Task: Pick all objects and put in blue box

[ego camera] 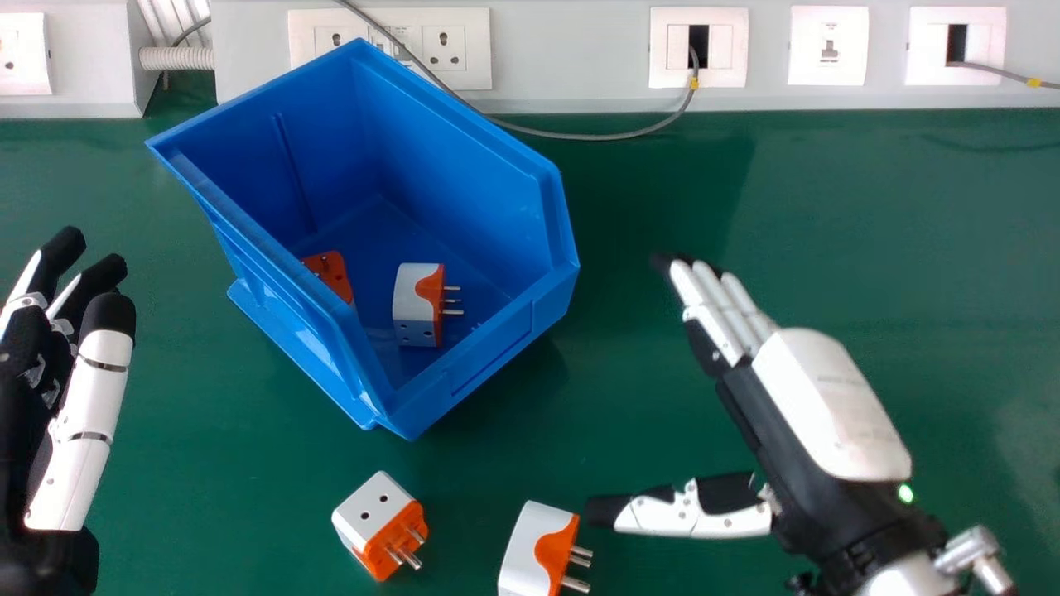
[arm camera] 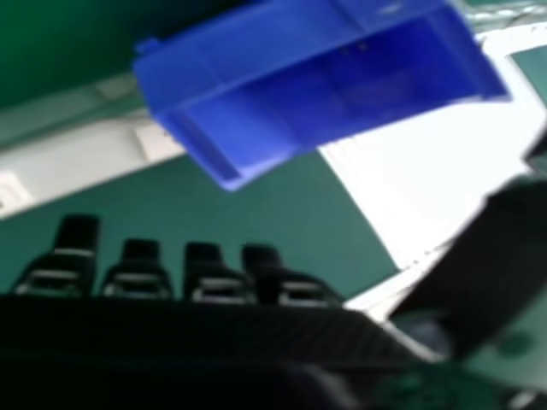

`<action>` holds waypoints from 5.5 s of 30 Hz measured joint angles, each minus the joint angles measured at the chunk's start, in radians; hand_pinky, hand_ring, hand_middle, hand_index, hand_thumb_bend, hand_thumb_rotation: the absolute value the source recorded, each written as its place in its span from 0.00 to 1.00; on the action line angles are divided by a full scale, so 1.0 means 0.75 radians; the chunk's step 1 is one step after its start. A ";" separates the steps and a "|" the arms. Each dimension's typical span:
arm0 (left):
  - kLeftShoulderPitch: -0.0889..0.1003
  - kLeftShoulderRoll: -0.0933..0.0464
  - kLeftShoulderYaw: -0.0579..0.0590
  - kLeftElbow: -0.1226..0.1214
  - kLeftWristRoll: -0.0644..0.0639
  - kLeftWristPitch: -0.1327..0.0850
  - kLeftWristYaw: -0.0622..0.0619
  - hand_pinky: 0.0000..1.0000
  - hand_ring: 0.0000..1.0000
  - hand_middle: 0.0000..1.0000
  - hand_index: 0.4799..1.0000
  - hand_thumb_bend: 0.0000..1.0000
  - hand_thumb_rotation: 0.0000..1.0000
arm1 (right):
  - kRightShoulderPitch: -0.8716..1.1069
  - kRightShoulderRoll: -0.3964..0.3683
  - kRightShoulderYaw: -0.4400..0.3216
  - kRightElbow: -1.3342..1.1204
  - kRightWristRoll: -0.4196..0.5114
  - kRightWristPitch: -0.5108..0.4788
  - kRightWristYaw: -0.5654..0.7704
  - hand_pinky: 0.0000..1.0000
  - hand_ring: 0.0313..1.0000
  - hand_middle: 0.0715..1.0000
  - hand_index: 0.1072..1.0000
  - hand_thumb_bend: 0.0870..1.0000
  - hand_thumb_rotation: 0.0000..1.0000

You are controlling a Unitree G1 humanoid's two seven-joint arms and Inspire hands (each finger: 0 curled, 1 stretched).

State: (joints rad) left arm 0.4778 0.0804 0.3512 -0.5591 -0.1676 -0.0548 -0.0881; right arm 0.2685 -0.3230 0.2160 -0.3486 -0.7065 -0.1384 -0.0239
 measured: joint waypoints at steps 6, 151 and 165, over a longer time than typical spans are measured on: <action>0.001 -0.020 -0.009 0.041 -0.003 -0.048 -0.006 0.89 0.91 0.89 0.84 0.47 0.72 | 0.076 0.012 0.047 0.034 -0.010 -0.019 -0.029 0.82 0.94 0.94 0.89 0.79 0.54; -0.069 0.061 0.065 0.052 -0.052 0.012 -0.027 0.86 0.89 0.86 0.80 0.56 0.73 | -0.275 -0.098 0.451 0.418 -0.307 0.069 0.095 0.77 0.87 0.87 0.82 0.81 0.39; -0.068 0.061 0.065 0.047 -0.051 0.023 -0.023 0.86 0.89 0.86 0.80 0.57 0.72 | -0.373 -0.057 0.474 0.497 -0.311 0.076 0.100 0.76 0.87 0.87 0.81 0.80 0.34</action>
State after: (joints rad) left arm 0.4269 0.1260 0.4002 -0.5238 -0.2062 -0.0375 -0.1055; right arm -0.0113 -0.3656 0.5715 0.0238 -0.9398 -0.0814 0.0510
